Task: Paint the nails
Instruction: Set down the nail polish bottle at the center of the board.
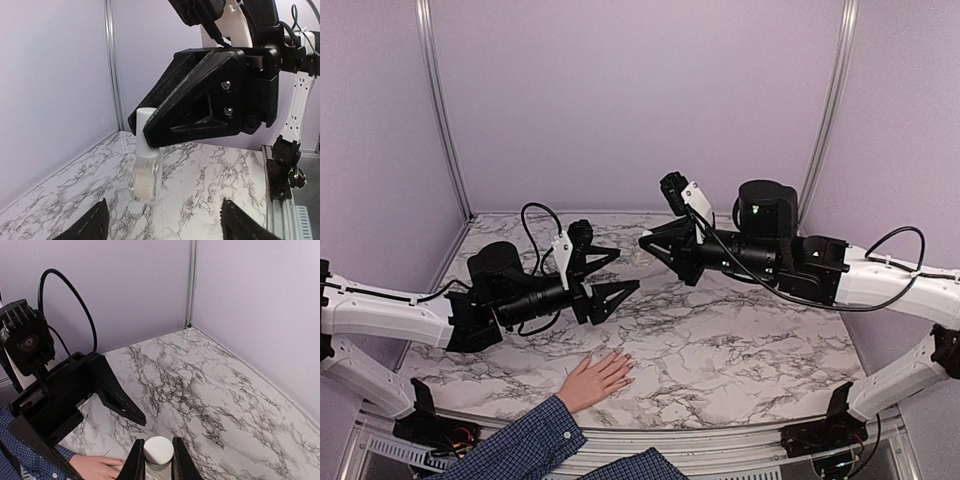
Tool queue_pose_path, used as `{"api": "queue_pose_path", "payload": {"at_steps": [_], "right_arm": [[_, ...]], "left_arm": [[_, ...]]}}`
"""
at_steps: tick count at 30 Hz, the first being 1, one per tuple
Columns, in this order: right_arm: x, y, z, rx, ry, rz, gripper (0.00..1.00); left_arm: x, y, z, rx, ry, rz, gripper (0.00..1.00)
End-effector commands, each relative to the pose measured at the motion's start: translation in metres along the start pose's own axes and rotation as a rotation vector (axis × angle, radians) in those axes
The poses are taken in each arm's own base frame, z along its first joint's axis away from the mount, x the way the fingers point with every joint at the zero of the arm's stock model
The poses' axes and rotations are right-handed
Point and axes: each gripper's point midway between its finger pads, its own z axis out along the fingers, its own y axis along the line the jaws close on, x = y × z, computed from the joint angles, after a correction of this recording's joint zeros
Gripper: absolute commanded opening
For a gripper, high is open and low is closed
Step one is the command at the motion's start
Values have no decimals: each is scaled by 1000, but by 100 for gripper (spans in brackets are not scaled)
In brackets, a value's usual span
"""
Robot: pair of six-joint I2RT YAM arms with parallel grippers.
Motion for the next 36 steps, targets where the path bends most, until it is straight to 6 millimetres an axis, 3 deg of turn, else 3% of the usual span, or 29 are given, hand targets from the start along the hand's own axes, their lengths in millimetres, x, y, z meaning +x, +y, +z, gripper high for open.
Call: {"api": "queue_pose_path", "payload": {"at_steps": [1, 3, 8, 18, 25, 36], "right_arm": [[-16, -35, -16, 111, -108, 32, 0], [-6, -47, -19, 144, -121, 53, 0], [37, -72, -21, 259, -115, 68, 0], [113, -94, -13, 327, -54, 100, 0], [158, -102, -9, 349, -34, 113, 0], [196, -112, 1, 371, -26, 119, 0]], "left_arm": [[-16, 7, -15, -24, -56, -34, 89], [-17, 14, -19, -46, -60, -77, 99], [-16, 37, -31, -116, -71, -152, 99], [-5, 84, -57, -318, -85, -233, 99], [-1, 95, -68, -374, -90, -243, 99], [1, 100, -69, -397, -88, -251, 99]]}}
